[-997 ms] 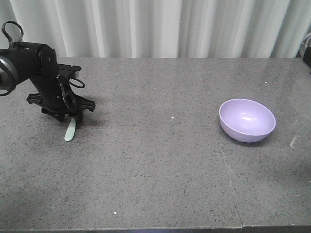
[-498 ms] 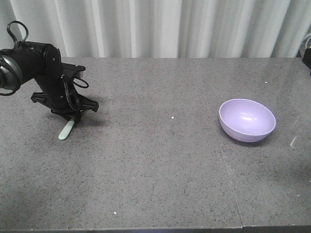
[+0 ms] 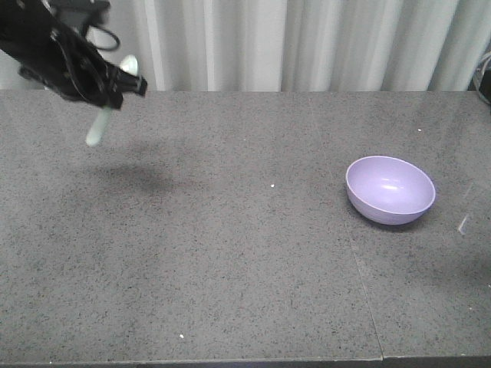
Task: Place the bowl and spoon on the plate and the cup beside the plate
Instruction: 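Lift the green spoon upward with the left gripper, then lower the right gripper onto the lavender bowl rim and close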
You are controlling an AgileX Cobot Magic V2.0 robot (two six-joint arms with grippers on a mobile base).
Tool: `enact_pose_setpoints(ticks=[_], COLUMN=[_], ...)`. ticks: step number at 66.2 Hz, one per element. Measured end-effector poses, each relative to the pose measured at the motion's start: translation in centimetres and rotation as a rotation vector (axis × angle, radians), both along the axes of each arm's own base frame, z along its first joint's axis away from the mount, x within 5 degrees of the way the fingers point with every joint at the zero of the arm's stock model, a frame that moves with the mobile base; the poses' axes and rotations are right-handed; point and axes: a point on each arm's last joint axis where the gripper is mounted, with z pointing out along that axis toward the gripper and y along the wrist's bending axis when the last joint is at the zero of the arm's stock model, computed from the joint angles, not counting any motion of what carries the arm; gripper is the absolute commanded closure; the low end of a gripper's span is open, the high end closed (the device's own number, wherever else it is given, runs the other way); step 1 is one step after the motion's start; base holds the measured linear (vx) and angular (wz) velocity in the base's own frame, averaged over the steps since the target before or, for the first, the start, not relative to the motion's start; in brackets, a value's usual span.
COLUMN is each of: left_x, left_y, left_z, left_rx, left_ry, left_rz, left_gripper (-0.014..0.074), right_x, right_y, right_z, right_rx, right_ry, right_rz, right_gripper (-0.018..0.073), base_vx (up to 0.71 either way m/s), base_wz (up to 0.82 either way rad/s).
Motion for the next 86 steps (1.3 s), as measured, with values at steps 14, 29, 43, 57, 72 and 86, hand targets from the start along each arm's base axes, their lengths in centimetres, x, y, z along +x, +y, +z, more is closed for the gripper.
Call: enact_pose_setpoints(ticks=[14,29,43,57,72,86], left_x=[-4.0,-6.3,-6.6,-6.6,-6.7,-6.7], left_y=[0.8,1.2,1.3,1.3,1.3,1.3], left_z=[5.8,8.5,8.9,8.9,8.8,8.8], left_rx=[-0.027,-0.043,-0.045,-0.045,-0.032,-0.029], left_ry=[-0.147,-0.220,-0.230,-0.230,-0.228,-0.219], left_rz=[-0.007,-0.008,-0.008,-0.008,-0.021,-0.022], left_gripper=[0.0603,0.0603,0.0603,0.0603,0.0603,0.0603], right_x=[0.0,-0.1,0.7,2.8,9.1,14.6], right_y=[0.0,0.1,0.1,0.1,0.0,-0.5], right_z=[0.1,-0.3,-1.1,0.0,0.2,-2.5], right_rx=[0.013,0.013,0.013,0.032,-0.003,-0.034], right_ry=[-0.014,0.033,0.089,0.103,0.385,0.623], right_rz=[0.000,0.004,0.006,0.001,-0.019,-0.073], right_gripper=[-0.0013,-0.0013,-0.0013,-0.0013,-0.0013,-0.0013], base_vx=[0.00,0.00,0.00,0.00,0.00,0.00], base_wz=[0.00,0.00,0.00,0.00,0.00,0.00])
